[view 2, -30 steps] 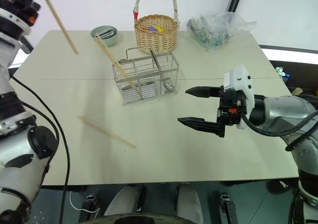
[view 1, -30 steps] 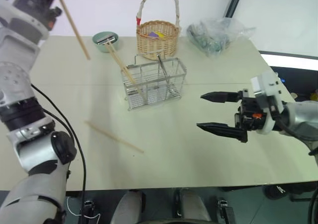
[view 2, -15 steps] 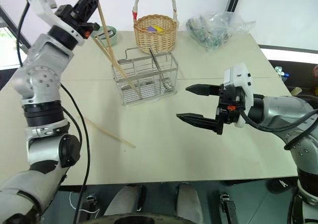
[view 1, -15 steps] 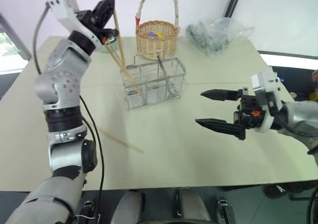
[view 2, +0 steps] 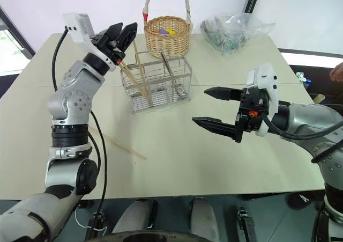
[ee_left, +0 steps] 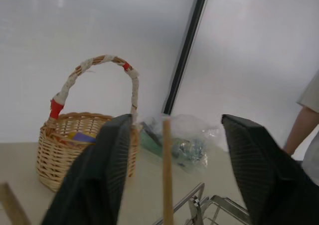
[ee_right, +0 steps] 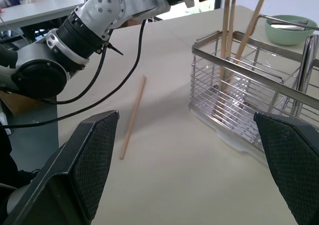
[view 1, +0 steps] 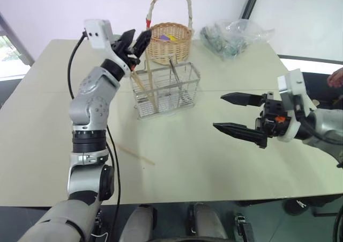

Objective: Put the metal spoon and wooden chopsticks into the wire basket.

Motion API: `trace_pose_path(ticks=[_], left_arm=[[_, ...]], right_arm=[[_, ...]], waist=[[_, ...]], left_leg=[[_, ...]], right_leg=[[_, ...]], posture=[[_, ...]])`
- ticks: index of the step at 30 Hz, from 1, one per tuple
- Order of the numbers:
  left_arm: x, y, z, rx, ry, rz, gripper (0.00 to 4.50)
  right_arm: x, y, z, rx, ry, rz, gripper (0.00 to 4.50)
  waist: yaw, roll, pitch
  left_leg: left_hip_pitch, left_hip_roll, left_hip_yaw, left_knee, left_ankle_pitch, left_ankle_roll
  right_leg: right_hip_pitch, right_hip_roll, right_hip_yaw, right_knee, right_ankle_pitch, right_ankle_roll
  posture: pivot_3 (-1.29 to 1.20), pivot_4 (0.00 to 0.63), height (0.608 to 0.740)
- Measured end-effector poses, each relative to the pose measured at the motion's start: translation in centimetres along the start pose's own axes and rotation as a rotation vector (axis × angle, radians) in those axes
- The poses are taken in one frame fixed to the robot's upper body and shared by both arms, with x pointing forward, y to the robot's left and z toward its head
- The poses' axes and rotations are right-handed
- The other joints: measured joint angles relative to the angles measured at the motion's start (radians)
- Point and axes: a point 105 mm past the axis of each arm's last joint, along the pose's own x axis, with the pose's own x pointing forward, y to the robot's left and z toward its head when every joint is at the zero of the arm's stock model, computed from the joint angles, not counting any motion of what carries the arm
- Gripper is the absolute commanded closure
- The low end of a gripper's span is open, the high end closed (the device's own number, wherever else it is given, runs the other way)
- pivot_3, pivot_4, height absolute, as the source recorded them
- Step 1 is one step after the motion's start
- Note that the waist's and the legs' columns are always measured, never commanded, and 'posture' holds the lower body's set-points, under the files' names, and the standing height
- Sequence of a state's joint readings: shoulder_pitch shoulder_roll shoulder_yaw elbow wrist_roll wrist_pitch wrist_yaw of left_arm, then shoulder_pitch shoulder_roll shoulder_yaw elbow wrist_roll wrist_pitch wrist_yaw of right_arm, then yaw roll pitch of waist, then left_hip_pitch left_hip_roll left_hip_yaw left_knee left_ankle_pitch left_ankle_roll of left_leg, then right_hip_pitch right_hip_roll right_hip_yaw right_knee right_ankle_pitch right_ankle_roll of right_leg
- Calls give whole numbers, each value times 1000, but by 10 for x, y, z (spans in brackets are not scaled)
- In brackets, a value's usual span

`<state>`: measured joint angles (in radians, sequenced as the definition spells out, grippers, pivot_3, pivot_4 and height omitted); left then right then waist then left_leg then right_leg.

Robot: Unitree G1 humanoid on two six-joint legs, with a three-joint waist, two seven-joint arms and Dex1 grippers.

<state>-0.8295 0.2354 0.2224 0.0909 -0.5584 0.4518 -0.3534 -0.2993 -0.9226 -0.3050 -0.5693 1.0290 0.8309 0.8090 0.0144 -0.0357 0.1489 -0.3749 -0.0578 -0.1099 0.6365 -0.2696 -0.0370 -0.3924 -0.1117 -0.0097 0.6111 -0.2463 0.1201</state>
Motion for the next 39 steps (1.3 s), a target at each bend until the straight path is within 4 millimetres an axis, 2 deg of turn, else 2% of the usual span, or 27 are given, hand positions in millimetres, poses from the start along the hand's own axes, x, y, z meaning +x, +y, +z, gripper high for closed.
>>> trace_pose_path(ticks=[3,7,11,14,15,17,20,26,28,31,39], left_arm=[[-3,0,5,12,-2,-5,39],[-12,12,16,54,31,-3,39],[-30,11,56,177,98,-156,39],[-44,-5,92,288,165,-343,39],[-51,-12,100,329,200,-412,39],[-59,-21,105,370,260,-512,39],[-76,-33,88,395,420,-682,39],[-140,-30,10,452,871,-995,39],[-152,-29,-7,458,944,-1076,39],[-157,-23,-29,492,1013,-1150,39],[-148,-12,-79,574,1086,-1287,39]], right_arm=[[0,0,1,-1,-3,0,15],[2,0,3,-11,-4,6,15],[3,-2,1,-2,1,20,15],[1,-7,-3,5,10,14,15],[2,-8,-5,6,15,16,15],[3,-10,-8,8,23,19,15],[5,-11,-13,9,33,25,15],[4,-13,-18,11,36,18,15],[4,-13,-20,19,37,13,15],[5,-9,-23,26,33,4,15],[-3,4,-27,46,37,-62,15]], waist=[[0,0,0],[-2,1,0],[-5,1,1],[-4,2,1],[-3,2,1],[-1,3,1],[-2,3,2],[-8,7,4],[-4,7,4],[4,7,4],[-1,6,4]], left_leg=[[0,0,0,0,0,0],[0,1,0,-1,0,0],[0,1,0,-3,0,0],[0,1,0,-4,0,0],[0,1,0,-4,0,0],[1,1,0,-4,0,0],[1,1,0,-4,0,0],[0,2,2,-6,0,0],[-1,3,2,-6,0,0],[-1,2,1,-5,0,0],[-2,2,1,-5,-1,2]], right_leg=[[0,0,0,0,0,0],[-1,1,0,0,0,0],[-3,2,0,1,0,0],[-3,2,0,0,0,-1],[-2,2,0,0,-1,-2],[-2,1,0,-1,-2,-4],[-2,1,0,-1,-2,-4],[-4,-1,1,-1,-4,-6],[-4,-1,1,-1,-4,-8],[-3,-2,1,-1,-5,-8],[-4,-2,1,-2,-4,-8]], posture=[[0,150,681],[0,150,681],[0,150,681],[0,150,681],[0,150,681],[0,150,681],[0,150,681],[0,150,681],[0,150,681],[0,150,681],[0,150,681]])
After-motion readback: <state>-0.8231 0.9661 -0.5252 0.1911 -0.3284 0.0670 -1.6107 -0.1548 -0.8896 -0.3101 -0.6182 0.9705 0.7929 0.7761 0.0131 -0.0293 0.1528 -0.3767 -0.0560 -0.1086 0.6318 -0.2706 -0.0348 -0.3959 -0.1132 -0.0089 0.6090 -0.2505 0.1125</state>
